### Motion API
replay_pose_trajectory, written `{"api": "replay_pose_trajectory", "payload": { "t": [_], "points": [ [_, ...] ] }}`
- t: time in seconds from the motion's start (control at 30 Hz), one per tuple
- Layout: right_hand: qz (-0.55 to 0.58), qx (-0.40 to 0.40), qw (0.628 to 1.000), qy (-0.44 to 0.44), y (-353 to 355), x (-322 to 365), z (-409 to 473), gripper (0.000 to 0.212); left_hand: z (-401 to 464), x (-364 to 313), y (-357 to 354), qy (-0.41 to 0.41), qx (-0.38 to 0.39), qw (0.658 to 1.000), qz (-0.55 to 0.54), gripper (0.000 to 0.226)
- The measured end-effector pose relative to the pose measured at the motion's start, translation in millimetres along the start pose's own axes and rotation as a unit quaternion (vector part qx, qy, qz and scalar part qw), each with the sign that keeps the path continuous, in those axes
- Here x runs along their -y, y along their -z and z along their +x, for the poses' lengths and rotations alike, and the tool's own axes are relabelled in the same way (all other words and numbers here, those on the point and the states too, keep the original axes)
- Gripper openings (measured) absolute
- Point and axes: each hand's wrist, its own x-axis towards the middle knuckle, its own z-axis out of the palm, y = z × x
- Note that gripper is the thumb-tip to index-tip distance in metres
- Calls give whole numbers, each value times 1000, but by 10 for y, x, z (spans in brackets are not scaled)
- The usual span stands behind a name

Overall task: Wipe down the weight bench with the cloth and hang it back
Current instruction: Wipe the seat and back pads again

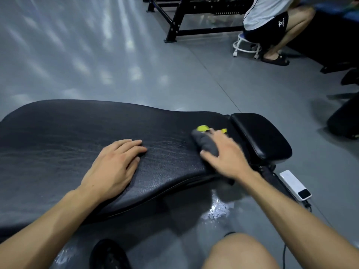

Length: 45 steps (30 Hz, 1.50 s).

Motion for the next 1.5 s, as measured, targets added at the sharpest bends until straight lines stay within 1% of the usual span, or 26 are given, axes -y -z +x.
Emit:
{"api": "replay_pose_trajectory", "payload": {
  "t": [0.07, 0.1, 0.13, 0.17, 0.23, 0.3, 0.33, 0.37, 0.4, 0.43, 0.53, 0.6, 0.67, 0.73, 0.77, 0.83, 0.9, 0.93, 1.0, 1.07, 1.1, 1.17, 1.23, 1.3, 1.37, 1.5],
  "points": [
    [14, -3, 988, -155, 149, -251, 236, 61, -9, 7, -44, 3, -1, 1000, 4, 47],
    [22, 2, 979, -203, 184, -254, 328, 61, -5, 5, -59, 7, -1, 1000, 3, 47],
    [16, 9, 979, -205, 165, -157, 380, 62, 0, 5, -72, 11, -2, 1000, 3, 45],
    [1, 18, 986, -164, 100, 33, 392, 64, 7, 9, -80, 15, -5, 1000, 2, 43],
    [1, 28, 1000, 11, -104, 571, 285, 66, 19, 19, -85, 21, -13, 1000, -7, 41],
    [23, 58, 983, 172, -293, 1040, 30, 70, 24, 31, -98, 20, -16, 1000, -19, 43],
    [30, 78, 973, 217, -342, 1142, -66, 72, 27, 39, -103, 17, -16, 999, -23, 45],
    [42, 92, 967, 234, -323, 1121, -73, 72, 30, 47, -106, 13, -16, 999, -24, 47],
    [58, 94, 968, 225, -254, 1012, -9, 71, 27, 55, -115, 11, -16, 1000, -19, 48],
    [67, 86, 976, 188, -188, 853, 87, 69, 27, 62, -126, 9, -16, 1000, -12, 48],
    [45, 23, 999, -20, -20, 217, 523, 59, 26, 95, -166, 4, -21, 1000, 2, 48],
    [43, 14, 988, -150, 65, -134, 854, 57, 30, 99, -182, 3, -23, 1000, 8, 47],
    [62, 28, 978, -195, 111, -206, 1151, 59, 33, 89, -191, 5, -19, 1000, 14, 47],
    [50, 52, 981, -180, 59, -6, 1405, 63, 43, 77, -186, 4, -17, 1000, 19, 49],
    [44, 65, 986, -146, -8, 189, 1492, 64, 47, 69, -183, 4, -18, 1000, 21, 49],
    [45, 95, 994, -31, -165, 685, 1546, 64, 50, 53, -180, 5, -28, 999, 20, 47],
    [63, 124, 986, 93, -282, 1126, 1387, 69, 49, 43, -166, 12, -38, 999, -7, 40],
    [71, 143, 977, 139, -311, 1257, 1238, 72, 55, 39, -161, 23, -42, 998, -35, 37],
    [84, 172, 960, 206, -286, 1302, 855, 76, 46, 29, -134, 56, -57, 991, -103, 38],
    [101, 189, 947, 240, -195, 1136, 506, 76, 36, 32, -108, 74, -73, 984, -147, 42],
    [109, 194, 946, 237, -130, 1035, 378, 74, 26, 32, -92, 76, -72, 983, -154, 44],
    [129, 181, 959, 176, -5, 840, 277, 71, -7, 43, -56, 57, -40, 989, -133, 40],
    [130, 148, 979, 53, 142, 703, 310, 65, -74, 68, 4, 8, 6, 998, -67, 31],
    [113, 145, 982, -42, 283, 694, 394, 59, -211, 112, 92, -35, 43, 998, -7, 32],
    [83, 186, 978, -55, 356, 851, 397, 64, -432, 201, 194, -50, 72, 996, 33, 40],
    [72, 282, 957, 14, 363, 1397, 180, 76, -926, 395, 460, -3, 97, 994, 55, 44]
  ]
}}
